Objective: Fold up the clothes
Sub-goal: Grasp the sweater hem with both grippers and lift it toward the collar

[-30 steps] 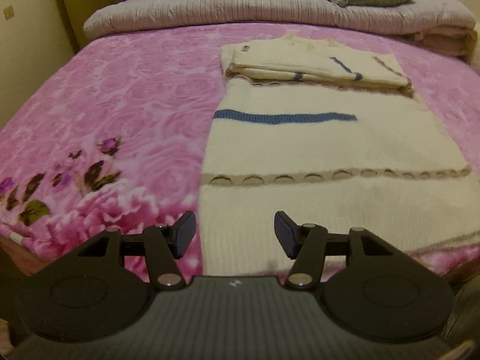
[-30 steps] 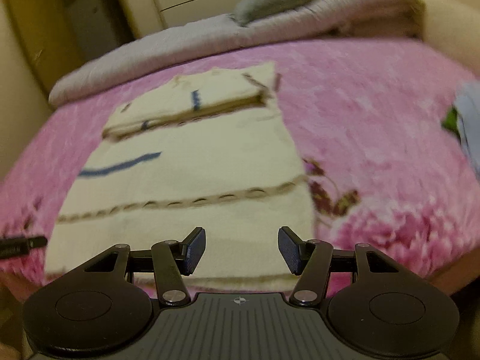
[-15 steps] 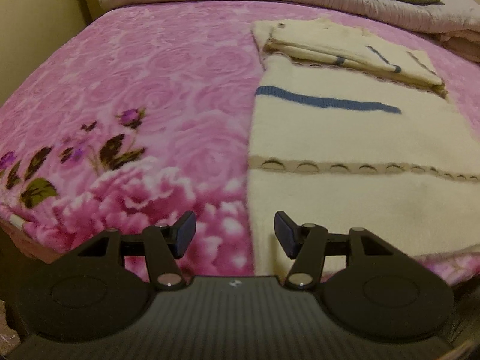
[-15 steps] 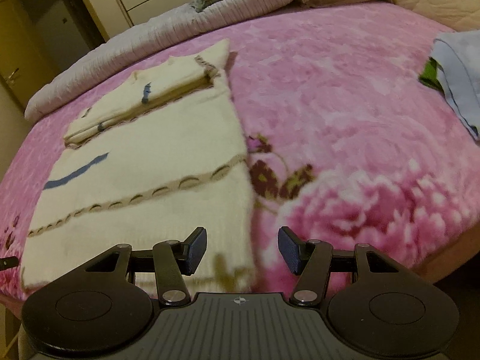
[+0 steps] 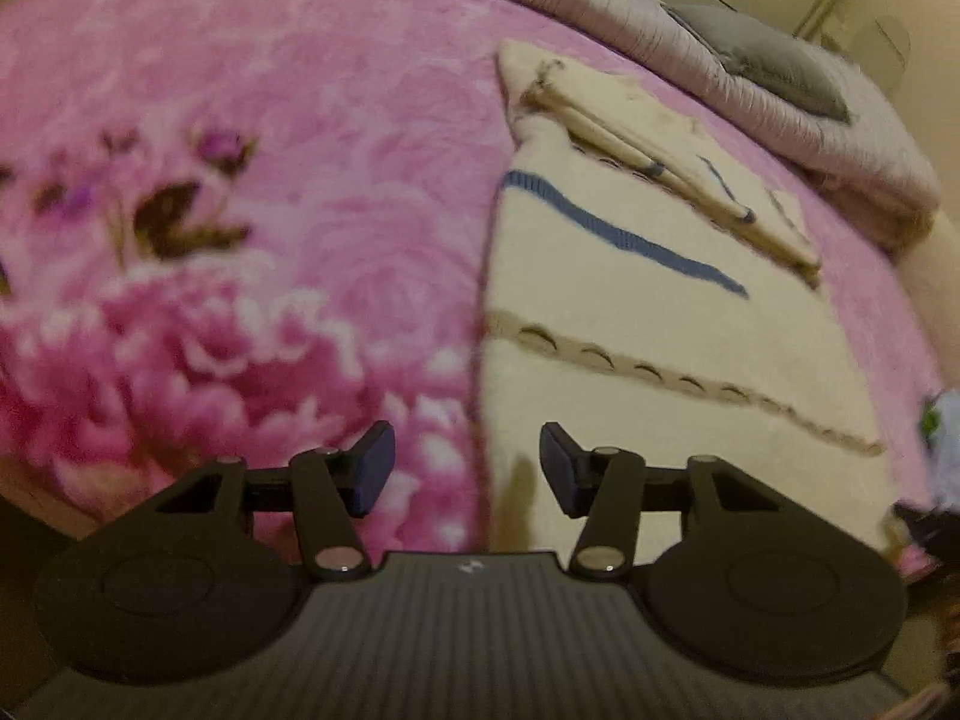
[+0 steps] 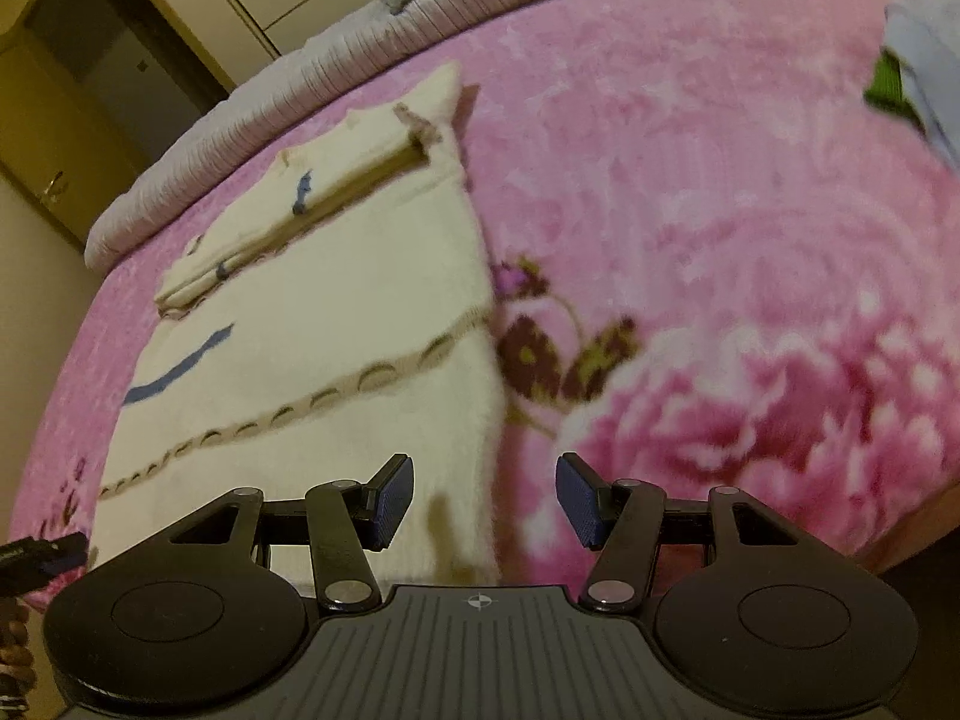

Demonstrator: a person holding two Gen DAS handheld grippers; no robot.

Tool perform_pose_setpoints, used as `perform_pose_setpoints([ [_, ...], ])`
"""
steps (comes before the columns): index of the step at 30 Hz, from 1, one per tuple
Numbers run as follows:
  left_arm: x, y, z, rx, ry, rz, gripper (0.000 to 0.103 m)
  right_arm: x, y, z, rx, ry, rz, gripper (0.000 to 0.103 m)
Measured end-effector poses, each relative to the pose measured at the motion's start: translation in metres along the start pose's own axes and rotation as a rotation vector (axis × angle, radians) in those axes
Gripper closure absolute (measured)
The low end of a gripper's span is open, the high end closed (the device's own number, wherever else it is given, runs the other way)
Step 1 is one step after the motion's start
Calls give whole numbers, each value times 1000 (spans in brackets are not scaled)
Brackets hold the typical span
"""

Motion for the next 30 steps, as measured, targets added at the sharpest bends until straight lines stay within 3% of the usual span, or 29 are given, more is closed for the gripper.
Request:
perform_pose_setpoints([
  [2,-3,3,2,63,89,-20,57,-1,2,2,-23,-22,3,46],
  [8,-20,4,3,151,183,-35,57,-1,0,4,-136,-161,-13,46],
  [10,-23,4,4,191,244,-43,57,-4,1,7,-176,-203,-25,46],
  [12,-27,7,5,223,299,-53,57,-6,1,14,-231,-249,-22,46],
  [15,-29,7,7,216,324,-50,57,-7,-2,27,-371,-339,-11,46],
  [17,-32,7,10,217,352,-61,64,-9,-5,27,-380,-364,-9,46],
  [18,-35,9,13,217,368,-80,76,-11,-6,25,-371,-366,-15,47],
  [19,-38,11,15,223,383,-101,84,-14,-7,22,-361,-368,-21,49],
  [20,-42,12,16,232,394,-115,84,-16,-9,19,-352,-369,-27,51],
  [25,-51,10,10,294,424,-120,90,-30,-10,16,-350,-353,-64,89],
  [30,-44,7,11,244,397,-107,92,-23,-8,16,-315,-323,-62,94],
])
Point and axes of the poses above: each gripper's, at about its wrist camera, not at the fingertips, and x roughly against the way its jaws point, z to its right, y to its underside, the point moved 10 cm from there along -x, roughly the way its jaws point, and after that the axes turned 2 degrees about y, right-handed, at the moved point
